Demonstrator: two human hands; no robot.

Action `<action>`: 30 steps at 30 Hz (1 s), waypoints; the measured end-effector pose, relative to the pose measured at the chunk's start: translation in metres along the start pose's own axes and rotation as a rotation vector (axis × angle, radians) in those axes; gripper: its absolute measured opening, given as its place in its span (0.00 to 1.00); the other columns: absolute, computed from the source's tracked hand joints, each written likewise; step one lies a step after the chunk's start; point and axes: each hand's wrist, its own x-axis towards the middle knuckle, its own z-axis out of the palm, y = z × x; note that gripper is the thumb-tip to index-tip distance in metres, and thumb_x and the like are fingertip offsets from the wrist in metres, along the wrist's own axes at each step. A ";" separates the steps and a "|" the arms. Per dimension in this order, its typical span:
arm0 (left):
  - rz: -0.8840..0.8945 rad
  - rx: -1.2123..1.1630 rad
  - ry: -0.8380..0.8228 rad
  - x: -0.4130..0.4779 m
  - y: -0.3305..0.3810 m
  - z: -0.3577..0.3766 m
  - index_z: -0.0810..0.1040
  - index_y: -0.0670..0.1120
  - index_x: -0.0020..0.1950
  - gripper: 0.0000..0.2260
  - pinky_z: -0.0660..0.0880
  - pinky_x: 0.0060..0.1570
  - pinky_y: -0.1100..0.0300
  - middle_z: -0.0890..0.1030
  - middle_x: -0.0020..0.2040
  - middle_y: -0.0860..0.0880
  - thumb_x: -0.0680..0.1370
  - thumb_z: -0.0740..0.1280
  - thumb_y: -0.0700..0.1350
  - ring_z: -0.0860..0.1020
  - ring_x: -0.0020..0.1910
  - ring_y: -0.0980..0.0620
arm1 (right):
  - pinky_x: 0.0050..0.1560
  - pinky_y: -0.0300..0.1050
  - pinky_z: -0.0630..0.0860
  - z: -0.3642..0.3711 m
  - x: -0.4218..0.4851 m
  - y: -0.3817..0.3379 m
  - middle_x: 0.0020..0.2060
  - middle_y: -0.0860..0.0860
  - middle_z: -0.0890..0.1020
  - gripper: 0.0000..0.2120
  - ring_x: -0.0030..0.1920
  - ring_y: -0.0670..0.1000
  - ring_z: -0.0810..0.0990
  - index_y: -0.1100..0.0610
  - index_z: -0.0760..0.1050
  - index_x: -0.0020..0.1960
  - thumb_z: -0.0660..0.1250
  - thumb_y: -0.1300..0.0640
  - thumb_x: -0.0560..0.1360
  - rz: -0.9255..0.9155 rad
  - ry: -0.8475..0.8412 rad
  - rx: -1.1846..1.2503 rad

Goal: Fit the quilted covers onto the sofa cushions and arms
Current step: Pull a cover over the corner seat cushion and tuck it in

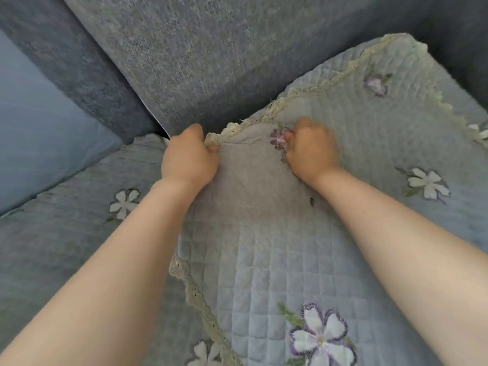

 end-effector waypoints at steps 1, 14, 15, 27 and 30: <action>-0.012 0.023 0.005 -0.004 0.003 0.001 0.68 0.42 0.49 0.07 0.66 0.40 0.52 0.77 0.48 0.38 0.79 0.62 0.45 0.74 0.50 0.36 | 0.54 0.51 0.65 0.000 -0.005 -0.002 0.53 0.61 0.78 0.13 0.55 0.61 0.74 0.62 0.72 0.54 0.56 0.53 0.81 0.054 0.008 0.066; 0.427 0.424 -0.223 -0.140 0.112 0.084 0.46 0.39 0.78 0.33 0.42 0.74 0.49 0.46 0.78 0.40 0.81 0.43 0.60 0.44 0.77 0.43 | 0.72 0.56 0.51 -0.047 -0.218 0.222 0.77 0.43 0.51 0.26 0.77 0.48 0.49 0.38 0.48 0.76 0.41 0.37 0.78 0.469 -0.300 -0.087; 0.407 0.439 -0.225 -0.138 0.117 0.089 0.45 0.38 0.78 0.33 0.42 0.75 0.49 0.46 0.78 0.40 0.81 0.43 0.60 0.44 0.77 0.43 | 0.71 0.58 0.52 -0.048 -0.226 0.236 0.77 0.43 0.51 0.25 0.77 0.49 0.50 0.37 0.49 0.76 0.44 0.38 0.79 0.528 -0.305 -0.061; 0.663 0.431 -0.358 -0.207 0.246 0.212 0.42 0.47 0.79 0.32 0.39 0.75 0.51 0.40 0.79 0.50 0.79 0.39 0.63 0.37 0.77 0.48 | 0.66 0.57 0.61 -0.082 -0.360 0.426 0.72 0.51 0.66 0.20 0.71 0.56 0.64 0.54 0.68 0.71 0.58 0.57 0.79 0.904 0.062 -0.027; 0.647 0.428 -0.339 -0.217 0.275 0.247 0.40 0.47 0.79 0.31 0.39 0.75 0.52 0.38 0.78 0.50 0.79 0.37 0.61 0.36 0.76 0.51 | 0.59 0.51 0.68 -0.088 -0.367 0.474 0.63 0.58 0.75 0.17 0.62 0.60 0.73 0.58 0.71 0.65 0.57 0.65 0.78 1.125 0.385 0.258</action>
